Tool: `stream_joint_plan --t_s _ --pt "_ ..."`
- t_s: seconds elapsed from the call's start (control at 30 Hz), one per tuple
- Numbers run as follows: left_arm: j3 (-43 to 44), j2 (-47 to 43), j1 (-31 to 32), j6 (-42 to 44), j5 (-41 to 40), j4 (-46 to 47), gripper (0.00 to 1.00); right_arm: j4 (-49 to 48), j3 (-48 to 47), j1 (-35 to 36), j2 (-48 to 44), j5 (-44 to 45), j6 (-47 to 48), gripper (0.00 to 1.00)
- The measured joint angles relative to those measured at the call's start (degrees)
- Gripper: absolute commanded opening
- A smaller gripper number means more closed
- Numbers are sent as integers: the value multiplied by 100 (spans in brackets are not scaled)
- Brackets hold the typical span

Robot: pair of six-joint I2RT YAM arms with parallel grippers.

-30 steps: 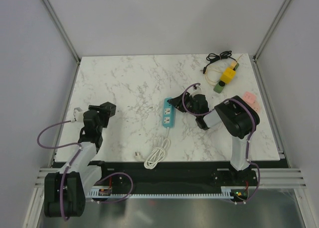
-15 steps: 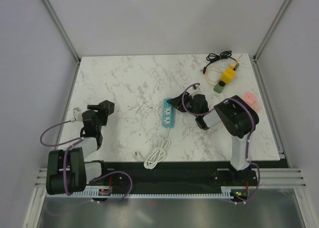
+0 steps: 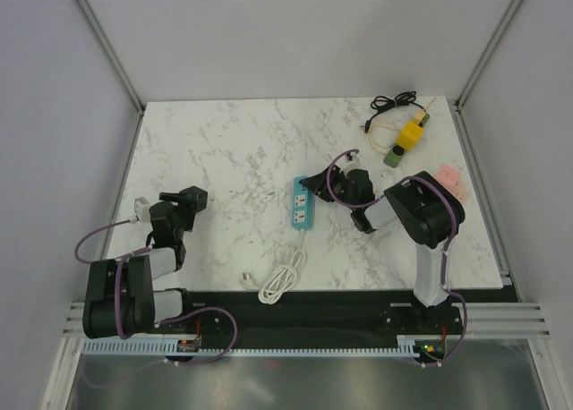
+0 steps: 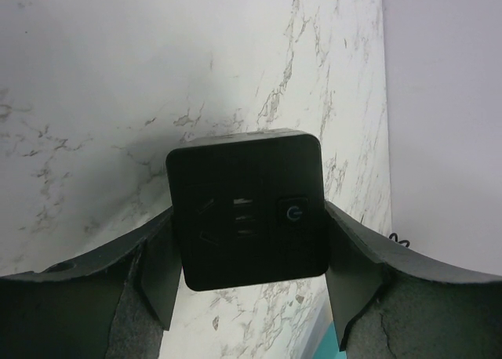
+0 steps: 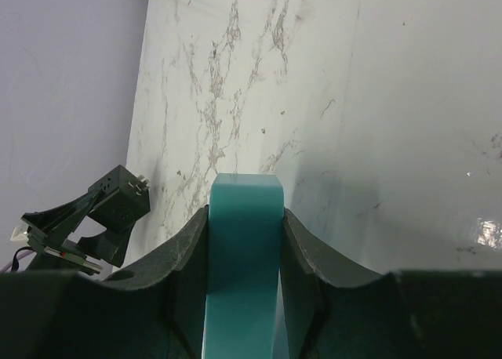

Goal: Pull the plug off the socket

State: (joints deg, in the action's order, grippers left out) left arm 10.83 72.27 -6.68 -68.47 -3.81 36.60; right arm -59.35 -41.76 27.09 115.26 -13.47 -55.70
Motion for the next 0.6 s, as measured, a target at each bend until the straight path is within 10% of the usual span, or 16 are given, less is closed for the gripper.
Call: stream_joint_plan --t_s 0.6 --pt "153 -2015 -9 -66 79 -2291 88 4 -17 0 11 -28 2 0"
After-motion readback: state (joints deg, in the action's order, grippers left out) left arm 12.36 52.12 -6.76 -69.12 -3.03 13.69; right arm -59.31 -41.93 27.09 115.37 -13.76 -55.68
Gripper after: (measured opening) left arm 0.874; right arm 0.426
